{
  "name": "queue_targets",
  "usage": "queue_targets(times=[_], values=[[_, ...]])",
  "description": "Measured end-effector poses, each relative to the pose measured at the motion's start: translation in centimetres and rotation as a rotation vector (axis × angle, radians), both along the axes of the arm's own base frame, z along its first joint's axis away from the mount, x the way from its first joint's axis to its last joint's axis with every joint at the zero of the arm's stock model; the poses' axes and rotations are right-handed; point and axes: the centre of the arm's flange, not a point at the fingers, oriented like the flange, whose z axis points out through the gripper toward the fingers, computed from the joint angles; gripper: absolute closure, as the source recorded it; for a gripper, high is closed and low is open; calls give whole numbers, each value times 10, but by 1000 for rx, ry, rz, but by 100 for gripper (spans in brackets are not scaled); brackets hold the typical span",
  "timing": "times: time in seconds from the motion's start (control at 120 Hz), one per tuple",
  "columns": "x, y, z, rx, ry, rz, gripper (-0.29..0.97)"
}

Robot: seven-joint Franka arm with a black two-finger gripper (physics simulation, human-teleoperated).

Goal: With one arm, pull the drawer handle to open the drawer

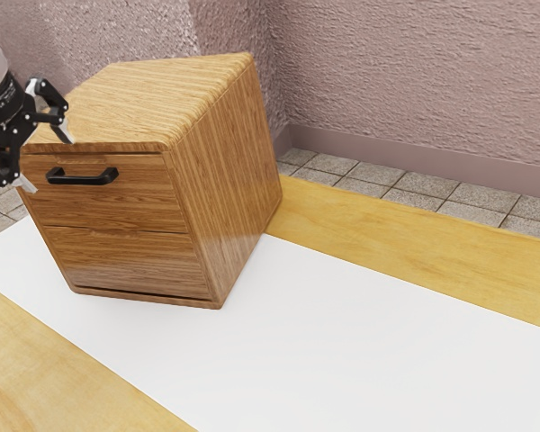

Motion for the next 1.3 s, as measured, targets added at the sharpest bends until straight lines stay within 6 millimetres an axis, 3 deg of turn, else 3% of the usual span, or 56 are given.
queue_targets(times=[0.35,0.742,1.075,1.3], values=[[0,14,-34,-17,-17,114,0],[-12,28,-46,-41,-36,200,0],[-8,34,-42,-38,-63,234,0],[2,36,-51,-37,-54,247,0]])
